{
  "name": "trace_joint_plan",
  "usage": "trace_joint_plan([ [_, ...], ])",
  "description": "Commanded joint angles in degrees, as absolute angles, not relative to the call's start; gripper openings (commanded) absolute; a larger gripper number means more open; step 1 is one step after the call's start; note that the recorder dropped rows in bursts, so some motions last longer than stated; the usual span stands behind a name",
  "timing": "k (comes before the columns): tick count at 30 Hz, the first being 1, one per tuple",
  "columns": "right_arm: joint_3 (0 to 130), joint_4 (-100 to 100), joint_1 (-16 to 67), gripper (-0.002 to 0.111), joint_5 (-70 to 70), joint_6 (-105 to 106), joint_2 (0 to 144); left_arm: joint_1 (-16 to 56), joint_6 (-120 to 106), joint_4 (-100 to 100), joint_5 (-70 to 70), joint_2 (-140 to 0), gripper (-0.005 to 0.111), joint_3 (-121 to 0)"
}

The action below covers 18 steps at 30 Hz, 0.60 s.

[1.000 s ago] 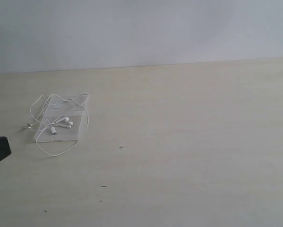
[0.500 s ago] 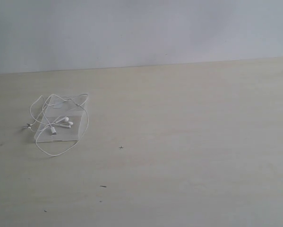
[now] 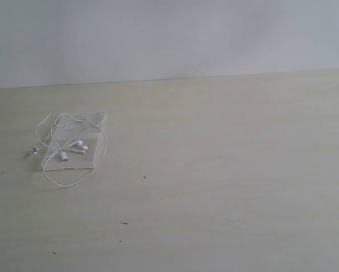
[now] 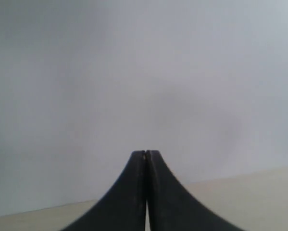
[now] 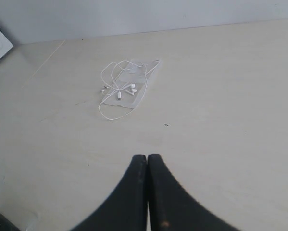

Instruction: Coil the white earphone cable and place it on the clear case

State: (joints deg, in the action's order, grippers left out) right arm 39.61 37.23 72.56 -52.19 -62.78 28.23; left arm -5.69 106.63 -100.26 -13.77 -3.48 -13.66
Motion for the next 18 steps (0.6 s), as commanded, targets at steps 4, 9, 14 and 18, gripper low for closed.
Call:
trace_joint_plan([
  [4, 39.32, 37.40, 72.68, 0.000, -51.48, -62.35, 28.01, -5.26, 106.57, -99.95, -8.97, -3.27, 0.000, -13.38],
  [9, 39.32, 37.40, 72.68, 0.000, -51.48, -62.35, 28.01, -6.86, 106.57, -99.95, -6.88, -3.41, 0.000, -12.59],
  [14, 39.32, 37.40, 72.68, 0.000, -51.48, -62.35, 28.01, -9.17, 105.32, -95.86, -6.82, -3.41, 0.000, -10.83],
  [18, 39.32, 37.40, 72.68, 0.000, -51.48, -62.35, 28.01, -9.76, 88.75, -72.94, -5.41, -3.41, 0.000, -9.83],
])
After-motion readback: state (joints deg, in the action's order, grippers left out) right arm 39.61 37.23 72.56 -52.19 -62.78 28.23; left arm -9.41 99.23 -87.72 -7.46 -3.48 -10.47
